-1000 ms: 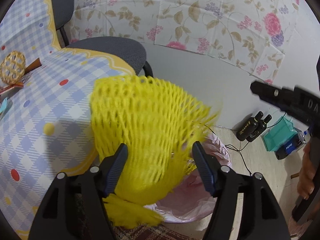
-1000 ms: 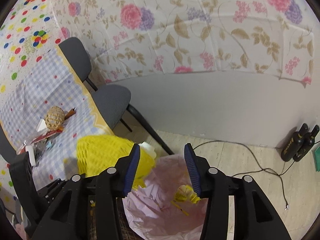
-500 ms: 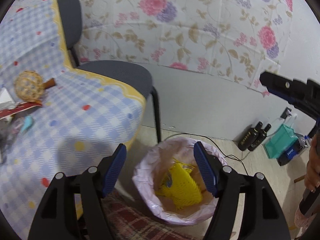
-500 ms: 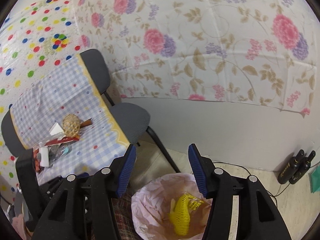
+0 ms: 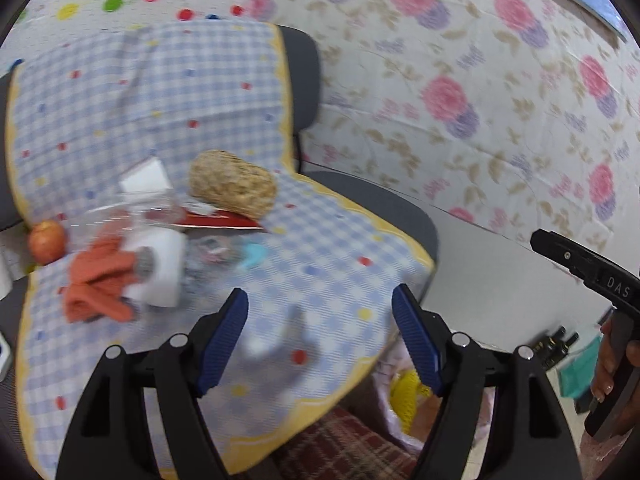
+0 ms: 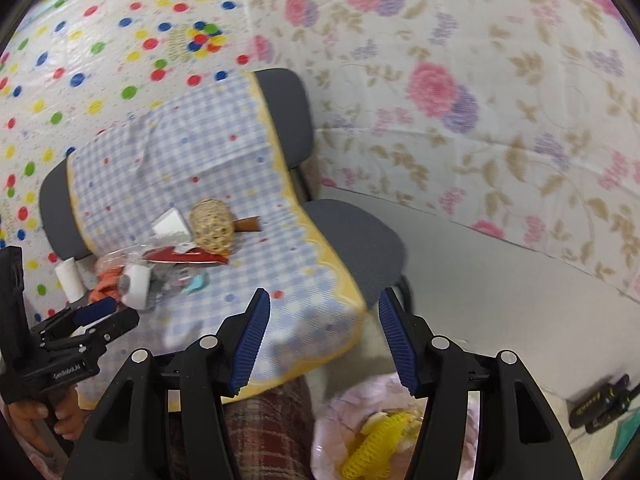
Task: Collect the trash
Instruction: 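Move the left tool back to the chair toward the clear plastic container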
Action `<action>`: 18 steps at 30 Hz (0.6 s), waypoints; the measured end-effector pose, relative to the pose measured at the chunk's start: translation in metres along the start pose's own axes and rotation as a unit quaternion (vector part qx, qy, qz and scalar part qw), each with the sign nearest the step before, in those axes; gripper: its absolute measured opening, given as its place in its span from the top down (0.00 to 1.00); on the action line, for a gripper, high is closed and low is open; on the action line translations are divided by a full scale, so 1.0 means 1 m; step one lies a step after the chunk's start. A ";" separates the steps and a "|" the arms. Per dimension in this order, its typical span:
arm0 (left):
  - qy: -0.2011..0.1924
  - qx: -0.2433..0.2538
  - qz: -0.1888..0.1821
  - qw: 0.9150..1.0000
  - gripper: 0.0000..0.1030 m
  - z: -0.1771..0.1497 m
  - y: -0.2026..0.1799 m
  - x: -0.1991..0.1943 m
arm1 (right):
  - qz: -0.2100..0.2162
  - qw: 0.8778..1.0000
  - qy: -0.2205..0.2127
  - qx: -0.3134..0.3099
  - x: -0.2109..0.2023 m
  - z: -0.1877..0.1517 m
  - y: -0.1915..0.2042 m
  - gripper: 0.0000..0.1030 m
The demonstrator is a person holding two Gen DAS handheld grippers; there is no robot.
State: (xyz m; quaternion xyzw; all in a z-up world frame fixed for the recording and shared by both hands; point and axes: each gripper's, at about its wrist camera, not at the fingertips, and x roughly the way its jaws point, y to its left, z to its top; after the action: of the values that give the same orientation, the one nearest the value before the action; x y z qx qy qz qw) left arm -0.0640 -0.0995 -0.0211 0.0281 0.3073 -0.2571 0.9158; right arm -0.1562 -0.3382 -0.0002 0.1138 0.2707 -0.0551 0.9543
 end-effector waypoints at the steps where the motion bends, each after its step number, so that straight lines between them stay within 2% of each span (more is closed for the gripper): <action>1: -0.002 -0.007 0.018 1.000 0.30 0.002 0.012 -0.003 | 0.008 1.000 0.004 -0.007 0.007 0.004 0.009 0.44; 4: -0.008 -0.023 0.062 0.998 0.29 0.008 0.041 -0.009 | 0.024 0.999 0.008 -0.034 0.024 0.013 0.035 0.44; 6: -0.012 -0.041 0.091 0.995 0.22 0.013 0.063 -0.013 | 0.034 0.998 0.014 -0.051 0.038 0.019 0.051 0.44; 10: -0.016 -0.043 0.137 0.989 0.18 0.022 0.097 -0.013 | 0.049 0.996 0.019 -0.071 0.057 0.030 0.074 0.40; 18: 0.003 0.008 0.173 0.985 0.16 0.040 0.106 0.028 | 0.075 0.993 0.028 -0.083 0.086 0.043 0.100 0.37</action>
State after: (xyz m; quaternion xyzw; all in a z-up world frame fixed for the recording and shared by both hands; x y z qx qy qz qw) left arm 0.0283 -0.0286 -0.0160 0.0891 0.2989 -0.0976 0.9451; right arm -0.0444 -0.2557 0.0089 0.0559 0.2914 0.0419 0.9541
